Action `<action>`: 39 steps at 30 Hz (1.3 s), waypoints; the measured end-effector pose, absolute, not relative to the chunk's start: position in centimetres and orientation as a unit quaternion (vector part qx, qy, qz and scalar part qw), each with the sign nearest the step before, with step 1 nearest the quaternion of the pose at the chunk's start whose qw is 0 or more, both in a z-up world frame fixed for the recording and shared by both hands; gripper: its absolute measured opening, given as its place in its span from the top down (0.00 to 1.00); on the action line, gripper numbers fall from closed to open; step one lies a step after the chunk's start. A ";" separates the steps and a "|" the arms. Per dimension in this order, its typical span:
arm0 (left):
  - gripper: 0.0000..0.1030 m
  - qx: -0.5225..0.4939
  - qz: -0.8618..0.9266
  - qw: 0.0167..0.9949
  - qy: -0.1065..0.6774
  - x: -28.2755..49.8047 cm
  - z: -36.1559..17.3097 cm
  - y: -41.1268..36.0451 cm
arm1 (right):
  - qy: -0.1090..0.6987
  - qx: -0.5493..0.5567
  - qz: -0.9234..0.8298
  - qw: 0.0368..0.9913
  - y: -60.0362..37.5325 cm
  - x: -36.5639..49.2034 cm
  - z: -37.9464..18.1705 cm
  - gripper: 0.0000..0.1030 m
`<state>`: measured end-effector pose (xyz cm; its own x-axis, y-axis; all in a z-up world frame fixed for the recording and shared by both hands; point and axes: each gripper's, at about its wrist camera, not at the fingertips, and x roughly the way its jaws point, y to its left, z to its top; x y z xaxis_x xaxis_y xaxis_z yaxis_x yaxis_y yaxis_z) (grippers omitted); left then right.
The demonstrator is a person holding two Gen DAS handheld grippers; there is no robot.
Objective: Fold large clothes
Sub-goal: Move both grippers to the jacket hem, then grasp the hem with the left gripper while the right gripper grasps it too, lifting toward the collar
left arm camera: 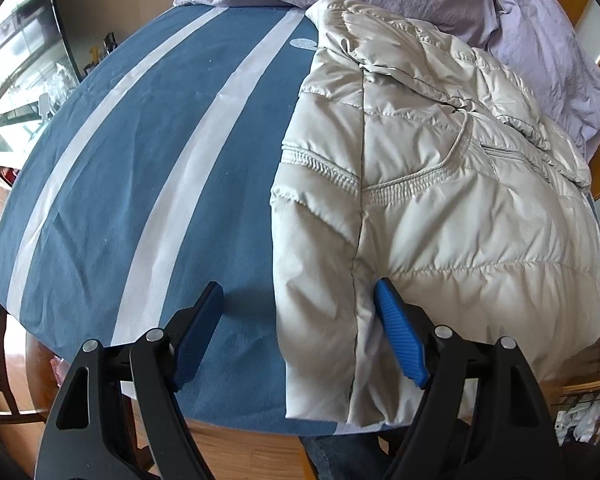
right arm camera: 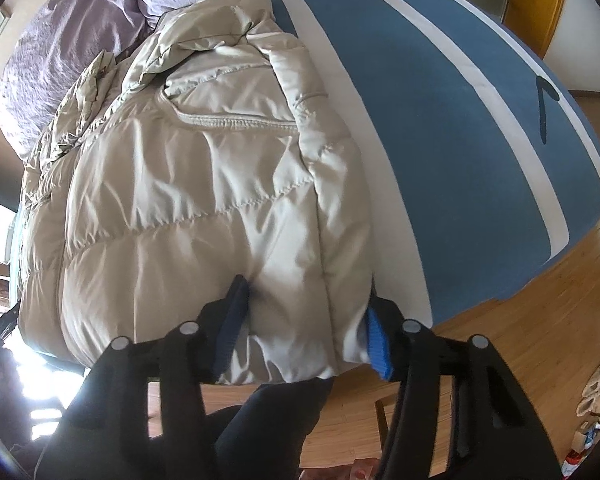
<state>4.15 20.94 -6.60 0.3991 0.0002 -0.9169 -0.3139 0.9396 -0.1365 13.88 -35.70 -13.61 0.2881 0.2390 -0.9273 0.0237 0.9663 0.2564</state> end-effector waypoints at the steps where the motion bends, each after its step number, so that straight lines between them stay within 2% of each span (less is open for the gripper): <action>1: 0.24 -0.143 0.095 0.824 0.540 4.0 -6.6 20.9 | 0.592 0.106 0.066 0.797 -35.5 13.8 -13.6 0.45; 4: 0.28 -0.138 0.091 0.824 0.542 4.1 -6.6 20.4 | 0.590 0.101 0.066 0.799 -35.1 13.8 -13.6 0.48; 5: 0.31 -0.139 0.089 0.825 0.541 4.1 -6.5 20.3 | 0.589 0.103 0.066 0.799 -35.1 13.7 -13.6 0.50; 7: 0.37 -0.144 0.085 0.827 0.537 4.0 -6.4 20.1 | 0.586 0.107 0.069 0.800 -35.2 13.5 -13.7 0.63; 11: 0.63 -0.158 0.065 0.829 0.533 4.0 -6.2 19.4 | 0.582 0.130 0.080 0.799 -35.4 13.2 -13.7 0.78; 13: 0.71 -0.158 0.063 0.830 0.531 4.0 -6.1 19.0 | 0.579 0.137 0.083 0.800 -35.6 13.1 -13.5 0.85; 15: 0.81 -0.157 0.063 0.832 0.528 3.9 -5.9 18.7 | 0.575 0.139 0.083 0.802 -35.6 12.9 -13.2 0.87; 18: 0.90 -0.151 0.065 0.836 0.524 4.0 -5.1 18.2 | 0.567 0.147 0.083 0.806 -35.8 12.7 -12.4 0.89; 29: 0.95 -0.133 0.053 0.863 0.484 5.7 0.6 17.5 | 0.501 0.183 0.100 0.840 -35.5 14.2 -6.7 0.91; 39: 0.95 -0.119 0.072 0.888 0.438 11.7 5.6 18.0 | 0.452 0.170 0.106 0.869 -33.9 20.0 -1.9 0.91</action>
